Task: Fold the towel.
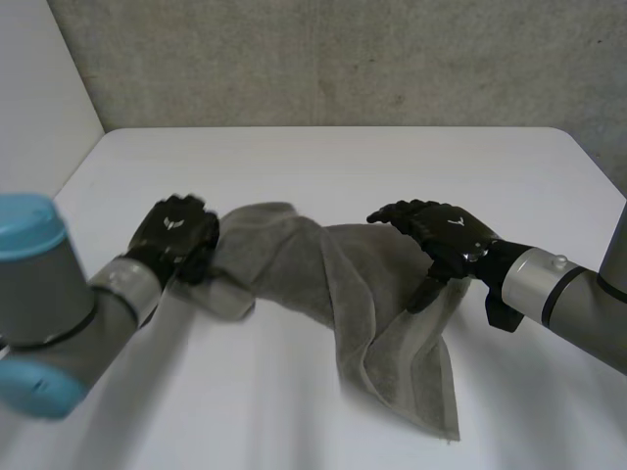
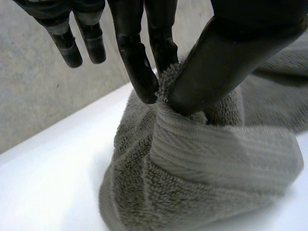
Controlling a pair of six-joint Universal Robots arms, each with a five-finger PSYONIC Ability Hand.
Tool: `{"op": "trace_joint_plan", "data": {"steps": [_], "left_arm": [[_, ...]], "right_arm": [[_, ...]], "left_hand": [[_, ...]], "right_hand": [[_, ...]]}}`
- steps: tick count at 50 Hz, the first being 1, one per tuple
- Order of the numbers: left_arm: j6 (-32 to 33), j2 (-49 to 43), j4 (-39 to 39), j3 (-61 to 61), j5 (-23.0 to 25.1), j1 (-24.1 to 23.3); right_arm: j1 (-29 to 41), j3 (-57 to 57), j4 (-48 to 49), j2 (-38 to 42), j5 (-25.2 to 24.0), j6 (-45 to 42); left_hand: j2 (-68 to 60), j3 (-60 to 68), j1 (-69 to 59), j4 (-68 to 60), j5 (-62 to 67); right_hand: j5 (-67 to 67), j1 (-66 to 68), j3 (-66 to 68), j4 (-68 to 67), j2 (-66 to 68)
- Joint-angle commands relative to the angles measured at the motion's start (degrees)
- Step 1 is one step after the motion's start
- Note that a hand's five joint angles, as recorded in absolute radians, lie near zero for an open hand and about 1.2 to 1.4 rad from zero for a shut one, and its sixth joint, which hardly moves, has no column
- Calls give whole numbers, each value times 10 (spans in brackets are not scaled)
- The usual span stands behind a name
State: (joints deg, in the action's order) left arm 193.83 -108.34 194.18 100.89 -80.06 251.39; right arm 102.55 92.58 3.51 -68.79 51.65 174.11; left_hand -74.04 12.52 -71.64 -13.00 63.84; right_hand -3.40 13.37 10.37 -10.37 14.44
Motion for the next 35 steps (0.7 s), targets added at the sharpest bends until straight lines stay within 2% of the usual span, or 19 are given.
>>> {"op": "trace_joint_plan", "data": {"steps": [1, 5, 7, 8, 10, 11, 13, 19, 22, 27, 30, 35], "left_arm": [[65, 92, -2, 141, 1, 36], [70, 117, -4, 166, 0, 37], [71, 134, -11, 166, 0, 36], [71, 134, -11, 166, 0, 36], [75, 138, -22, 141, 0, 35], [75, 138, -22, 141, 0, 35], [75, 133, -39, 94, -2, 31], [74, 116, -59, 17, 0, 25], [74, 77, -63, -40, 9, 13], [71, -27, -97, -160, 56, -25], [70, -62, -115, -196, 68, -27], [73, -192, -173, -326, 97, -47]], "right_arm": [[4, 0, -1, 0, -11, 0], [4, 0, -1, 0, -15, 0], [3, -3, -2, 0, -15, 0], [3, -3, -2, 0, -15, 0], [2, -7, -5, 1, -15, 0], [2, -7, -5, 1, -15, 0], [2, -9, -5, 1, -15, 0], [-3, -9, -5, 1, -15, 0], [-4, -9, -5, 1, -15, 0], [-4, -9, -5, 3, -15, 0], [-3, -9, -5, 3, -15, 0], [-2, -8, -5, 8, -15, -1]], "left_hand": [[-60, -25, -84, 30, 62], [-60, -25, -84, 30, 62], [158, -25, 134, 30, -156], [159, -25, 135, 30, -157], [447, -25, 423, 30, -445], [448, -25, 424, 30, -446], [607, -25, 583, 30, -605], [637, -25, 613, 30, -635], [631, -25, 608, 30, -629], [601, -25, 577, 30, -599], [600, -25, 576, 30, -598], [571, -25, 547, 30, -569]], "right_hand": [[34, -34, -4, 4, -44], [34, -34, -4, 4, -44], [34, -34, -4, 4, -44], [34, -34, -4, 4, -44], [34, -34, -4, 4, -44], [34, -34, -4, 4, -44], [34, -34, -4, 4, -44], [34, -34, -4, 4, -44], [34, -34, -4, 4, -44], [34, -34, -4, 4, -44], [34, -34, -4, 4, -44], [34, -34, -4, 4, -44]]}}
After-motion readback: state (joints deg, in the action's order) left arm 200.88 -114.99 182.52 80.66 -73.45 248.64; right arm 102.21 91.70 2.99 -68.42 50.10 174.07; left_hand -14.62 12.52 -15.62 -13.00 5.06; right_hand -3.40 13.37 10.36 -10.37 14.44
